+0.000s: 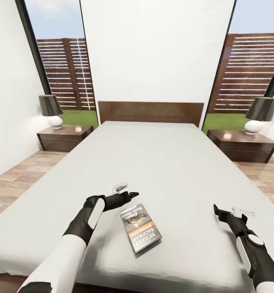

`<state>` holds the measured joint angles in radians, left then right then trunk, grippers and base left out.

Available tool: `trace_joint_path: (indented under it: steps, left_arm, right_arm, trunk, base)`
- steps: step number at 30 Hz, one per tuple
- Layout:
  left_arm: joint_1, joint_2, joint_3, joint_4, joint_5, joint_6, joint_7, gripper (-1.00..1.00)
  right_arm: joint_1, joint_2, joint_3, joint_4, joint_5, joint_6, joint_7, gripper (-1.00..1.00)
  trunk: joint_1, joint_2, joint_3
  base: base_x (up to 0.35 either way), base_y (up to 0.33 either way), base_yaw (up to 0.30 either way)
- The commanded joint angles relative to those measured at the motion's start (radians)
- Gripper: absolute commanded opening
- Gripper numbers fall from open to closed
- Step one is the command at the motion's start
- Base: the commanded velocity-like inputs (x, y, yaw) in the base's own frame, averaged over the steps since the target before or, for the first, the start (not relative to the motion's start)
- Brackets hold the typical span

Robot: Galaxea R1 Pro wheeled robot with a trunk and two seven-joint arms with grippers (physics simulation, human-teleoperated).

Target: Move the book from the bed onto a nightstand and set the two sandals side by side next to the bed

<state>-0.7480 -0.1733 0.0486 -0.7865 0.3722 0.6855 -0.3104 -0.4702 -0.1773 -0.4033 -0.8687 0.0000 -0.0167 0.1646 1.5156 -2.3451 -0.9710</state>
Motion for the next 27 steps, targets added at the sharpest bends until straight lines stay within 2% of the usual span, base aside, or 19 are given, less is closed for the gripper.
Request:
trace_joint_path:
  steps: [1,5,15,21,27]
  left_arm:
    - [-0.001,-0.001,0.005,0.0,0.002,0.008,-0.003,1.0]
    - [-0.001,-0.001,0.005,0.0,0.002,0.008,-0.003,1.0]
    - [-0.001,-0.001,0.005,0.0,0.002,0.008,-0.003,1.0]
    - [-0.001,-0.001,0.005,0.0,0.002,0.008,-0.003,1.0]
    - [-0.001,-0.001,0.005,0.0,0.002,0.008,-0.003,1.0]
  right_arm:
    - [-0.001,0.0,-0.003,0.0,0.0,-0.002,0.007,1.0]
    - [-0.001,0.001,-0.003,0.0,0.0,-0.002,0.007,1.0]
    - [-0.001,0.0,-0.003,0.0,0.0,-0.002,0.007,1.0]
    - [-0.001,0.0,-0.003,0.0,0.0,-0.002,0.007,1.0]
    - [-0.001,0.0,-0.003,0.0,0.0,-0.002,0.007,1.0]
  trunk:
    - [0.004,-0.008,-0.004]
    - [0.019,-0.036,-0.017]
    - [0.019,-0.036,-0.017]
    - [0.042,-0.078,-0.035]
    - [0.042,-0.078,-0.035]
  base:
    - [0.0,0.0,0.0]
    - [0.0,0.0,0.0]
    - [0.0,0.0,0.0]
    - [0.0,0.0,0.0]
    - [0.0,0.0,0.0]
